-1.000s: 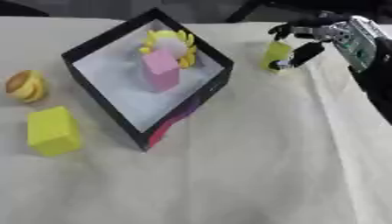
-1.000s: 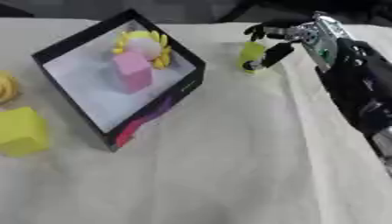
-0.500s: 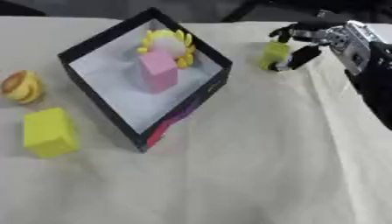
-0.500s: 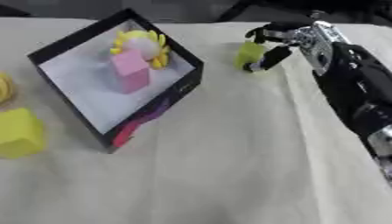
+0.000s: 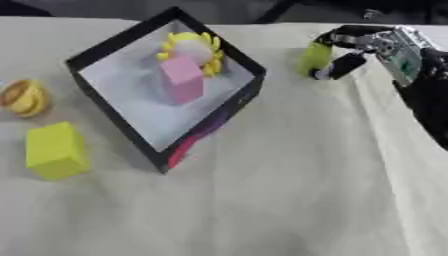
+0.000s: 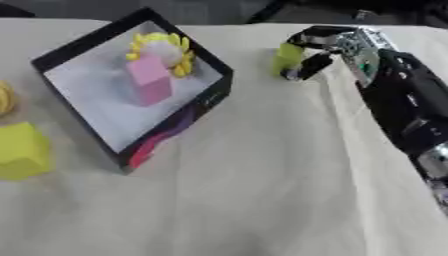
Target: Pick up objects on the table and place them in the box.
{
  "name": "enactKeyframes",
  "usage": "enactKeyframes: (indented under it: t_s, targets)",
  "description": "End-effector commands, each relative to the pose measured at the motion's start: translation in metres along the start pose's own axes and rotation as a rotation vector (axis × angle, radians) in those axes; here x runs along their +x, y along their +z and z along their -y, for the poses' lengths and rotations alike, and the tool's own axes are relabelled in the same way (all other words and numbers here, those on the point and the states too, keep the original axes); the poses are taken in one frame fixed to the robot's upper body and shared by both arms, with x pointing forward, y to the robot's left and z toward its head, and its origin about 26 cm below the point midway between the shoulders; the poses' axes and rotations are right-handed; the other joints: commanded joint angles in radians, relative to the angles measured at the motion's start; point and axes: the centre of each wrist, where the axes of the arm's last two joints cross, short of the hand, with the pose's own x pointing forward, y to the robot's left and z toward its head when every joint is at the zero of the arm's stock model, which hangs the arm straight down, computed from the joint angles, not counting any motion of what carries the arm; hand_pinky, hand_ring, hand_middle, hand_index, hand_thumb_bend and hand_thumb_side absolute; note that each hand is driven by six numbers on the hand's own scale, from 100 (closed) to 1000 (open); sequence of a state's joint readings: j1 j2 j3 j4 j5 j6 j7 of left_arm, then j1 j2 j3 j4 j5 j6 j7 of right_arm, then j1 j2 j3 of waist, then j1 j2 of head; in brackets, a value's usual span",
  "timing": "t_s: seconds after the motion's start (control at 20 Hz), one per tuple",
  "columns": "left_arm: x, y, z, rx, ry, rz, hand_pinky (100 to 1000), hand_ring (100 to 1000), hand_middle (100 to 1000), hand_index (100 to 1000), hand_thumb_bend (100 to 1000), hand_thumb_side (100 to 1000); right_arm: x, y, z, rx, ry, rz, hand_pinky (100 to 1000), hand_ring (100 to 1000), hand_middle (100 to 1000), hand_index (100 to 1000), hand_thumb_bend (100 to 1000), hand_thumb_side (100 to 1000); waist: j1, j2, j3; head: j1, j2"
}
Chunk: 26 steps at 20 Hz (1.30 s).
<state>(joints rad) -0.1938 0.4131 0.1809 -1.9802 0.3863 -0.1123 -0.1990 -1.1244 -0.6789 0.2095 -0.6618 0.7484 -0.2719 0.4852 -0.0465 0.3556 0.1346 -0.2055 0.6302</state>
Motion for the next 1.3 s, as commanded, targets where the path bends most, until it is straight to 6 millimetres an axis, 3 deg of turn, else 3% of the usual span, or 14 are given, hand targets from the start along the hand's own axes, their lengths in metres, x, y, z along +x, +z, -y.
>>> enactKeyframes:
  t_s: [0.05,0.25,0.45,0.65,0.8,1.3]
  targets:
    - [0.007,-0.003,-0.001,-0.017,-0.017,0.020,818,872,819,816,100,699,-0.002,0.009,0.021,-0.044,0.006,0.004,907,826,591,808,210,456,-0.010,-0.005,-0.004,0.001,-0.008]
    - [0.007,-0.003,-0.001,-0.017,-0.014,0.019,818,872,818,816,100,696,0.001,0.011,0.027,-0.087,0.001,0.022,865,750,527,723,106,420,-0.010,-0.012,-0.007,0.002,-0.007]
    - [0.007,-0.002,-0.001,-0.018,-0.009,0.018,817,872,818,816,100,691,0.012,0.015,0.042,-0.226,-0.003,0.083,795,614,443,620,100,310,-0.007,-0.020,-0.007,0.002,-0.007]
    - [0.007,-0.001,-0.001,-0.018,-0.003,0.015,817,873,818,815,100,686,0.049,0.017,0.070,-0.389,-0.009,0.231,786,578,419,597,100,230,-0.003,-0.034,-0.009,-0.001,-0.001]
    - [0.007,-0.001,-0.001,-0.021,0.005,0.015,817,873,819,815,100,677,0.078,0.016,0.086,-0.423,-0.006,0.318,784,581,422,600,100,231,-0.001,-0.046,-0.011,-0.004,0.003]
    - [0.012,-0.002,-0.009,0.029,0.027,0.036,815,874,823,820,100,661,0.151,-0.003,0.095,-0.339,0.129,0.545,770,605,435,591,100,271,-0.003,-0.076,-0.003,-0.020,0.017]
